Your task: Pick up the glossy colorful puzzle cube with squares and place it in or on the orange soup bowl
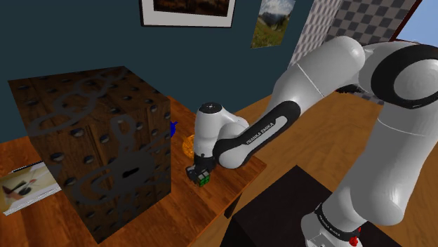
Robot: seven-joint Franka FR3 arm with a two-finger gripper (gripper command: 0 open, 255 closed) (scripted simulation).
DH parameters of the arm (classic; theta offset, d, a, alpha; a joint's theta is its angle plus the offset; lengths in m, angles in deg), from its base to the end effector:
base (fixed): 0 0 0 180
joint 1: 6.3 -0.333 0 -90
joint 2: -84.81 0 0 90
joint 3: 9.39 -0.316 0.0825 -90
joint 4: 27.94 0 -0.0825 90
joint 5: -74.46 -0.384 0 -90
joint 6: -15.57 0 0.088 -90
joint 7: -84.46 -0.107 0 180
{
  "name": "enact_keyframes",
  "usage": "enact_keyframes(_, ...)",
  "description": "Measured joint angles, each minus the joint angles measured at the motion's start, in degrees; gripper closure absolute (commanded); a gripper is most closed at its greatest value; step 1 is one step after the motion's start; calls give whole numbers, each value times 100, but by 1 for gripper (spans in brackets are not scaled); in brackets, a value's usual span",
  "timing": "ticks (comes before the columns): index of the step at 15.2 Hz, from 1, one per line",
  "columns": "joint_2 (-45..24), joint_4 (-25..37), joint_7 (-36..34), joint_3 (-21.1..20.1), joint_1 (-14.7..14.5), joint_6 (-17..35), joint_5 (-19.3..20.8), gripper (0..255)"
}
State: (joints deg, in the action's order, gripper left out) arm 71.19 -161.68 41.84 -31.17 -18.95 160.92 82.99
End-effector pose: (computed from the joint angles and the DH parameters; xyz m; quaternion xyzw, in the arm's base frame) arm 0.4237 0.2962 0.2407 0.9999 -0.0144 -0.0064 0.0026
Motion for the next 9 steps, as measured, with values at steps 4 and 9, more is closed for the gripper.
enact_keyframes(4, 312, 8, 149, -92, 59, -293, -221, 255)
enact_keyframes(9, 333, 245, 491, 4, 243, -540, -288, 255)
